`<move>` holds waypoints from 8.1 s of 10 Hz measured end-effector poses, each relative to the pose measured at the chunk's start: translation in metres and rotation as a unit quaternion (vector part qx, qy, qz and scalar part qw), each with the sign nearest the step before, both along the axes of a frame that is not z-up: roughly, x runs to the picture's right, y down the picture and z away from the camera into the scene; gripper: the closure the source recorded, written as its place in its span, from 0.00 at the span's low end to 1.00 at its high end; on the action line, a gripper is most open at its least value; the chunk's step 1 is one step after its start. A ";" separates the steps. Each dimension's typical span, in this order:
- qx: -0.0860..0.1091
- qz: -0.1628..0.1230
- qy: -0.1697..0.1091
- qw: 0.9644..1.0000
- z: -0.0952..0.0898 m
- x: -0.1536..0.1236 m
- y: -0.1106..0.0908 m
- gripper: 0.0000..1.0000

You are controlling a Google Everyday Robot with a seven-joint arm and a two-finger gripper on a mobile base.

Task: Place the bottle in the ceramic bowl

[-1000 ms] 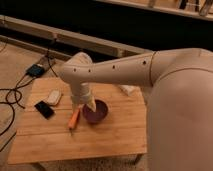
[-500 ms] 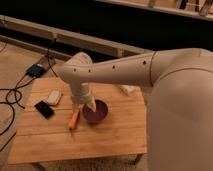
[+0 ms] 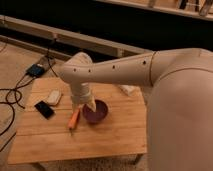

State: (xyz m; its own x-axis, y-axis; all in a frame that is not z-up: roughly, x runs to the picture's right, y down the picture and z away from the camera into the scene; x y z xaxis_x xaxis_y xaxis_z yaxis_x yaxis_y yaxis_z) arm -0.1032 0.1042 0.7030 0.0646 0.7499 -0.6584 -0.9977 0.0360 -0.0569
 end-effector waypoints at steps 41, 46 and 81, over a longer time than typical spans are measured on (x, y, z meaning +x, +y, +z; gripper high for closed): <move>-0.014 -0.196 -0.107 0.975 0.234 0.256 -0.134 0.35; -0.035 -0.197 -0.115 0.973 0.261 0.269 -0.130 0.35; -0.008 -0.168 -0.155 0.974 0.243 0.225 -0.172 1.00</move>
State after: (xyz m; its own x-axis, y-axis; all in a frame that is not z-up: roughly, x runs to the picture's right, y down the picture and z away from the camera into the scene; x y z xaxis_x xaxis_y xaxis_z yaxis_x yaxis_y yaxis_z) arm 0.1217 -0.0677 0.9460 0.5015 0.6417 -0.5803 -0.8648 0.3531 -0.3569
